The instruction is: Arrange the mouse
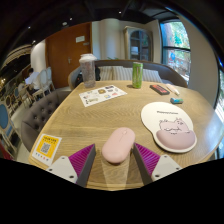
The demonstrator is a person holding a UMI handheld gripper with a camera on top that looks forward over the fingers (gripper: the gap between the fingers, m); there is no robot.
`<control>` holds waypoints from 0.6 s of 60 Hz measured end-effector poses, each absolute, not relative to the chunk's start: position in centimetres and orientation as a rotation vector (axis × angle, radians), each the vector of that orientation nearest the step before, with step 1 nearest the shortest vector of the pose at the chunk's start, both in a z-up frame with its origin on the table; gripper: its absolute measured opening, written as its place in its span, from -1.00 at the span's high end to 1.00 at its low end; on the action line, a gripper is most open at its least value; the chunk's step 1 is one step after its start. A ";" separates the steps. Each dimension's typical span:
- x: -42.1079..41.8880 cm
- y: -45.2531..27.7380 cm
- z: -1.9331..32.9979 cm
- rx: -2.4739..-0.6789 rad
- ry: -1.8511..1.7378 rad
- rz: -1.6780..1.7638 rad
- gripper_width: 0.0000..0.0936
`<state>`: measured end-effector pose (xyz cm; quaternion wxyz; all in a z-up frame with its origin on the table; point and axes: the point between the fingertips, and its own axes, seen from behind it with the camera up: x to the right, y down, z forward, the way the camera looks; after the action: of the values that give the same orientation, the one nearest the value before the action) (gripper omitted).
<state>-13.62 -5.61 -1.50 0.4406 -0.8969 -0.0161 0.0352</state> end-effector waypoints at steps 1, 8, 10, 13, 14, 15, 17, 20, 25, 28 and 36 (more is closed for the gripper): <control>-13.6 -5.2 -1.5 -2.223 -0.044 0.091 -0.67; -14.5 -3.2 -1.5 -2.191 -0.117 0.100 -0.58; -14.6 -2.7 -1.5 -2.185 -0.122 0.109 -0.54; -14.6 -2.1 -1.5 -2.181 -0.134 0.114 -0.46; -14.7 -1.8 -1.5 -2.181 -0.135 0.117 -0.43; -14.7 -1.6 -1.5 -2.180 -0.135 0.120 -0.40; -14.6 -1.3 -1.5 -2.181 -0.129 0.119 -0.27; -14.2 -0.9 -1.5 -2.182 -0.109 0.118 -0.10; -14.0 -1.1 -1.6 -2.209 -0.074 0.124 -0.01; -14.0 -1.2 -1.7 -2.246 -0.094 0.112 0.04; -15.1 -1.3 0.2 -2.299 -0.104 0.271 0.09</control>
<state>-15.07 -1.27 0.17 0.4005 -0.9091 -0.0413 0.1070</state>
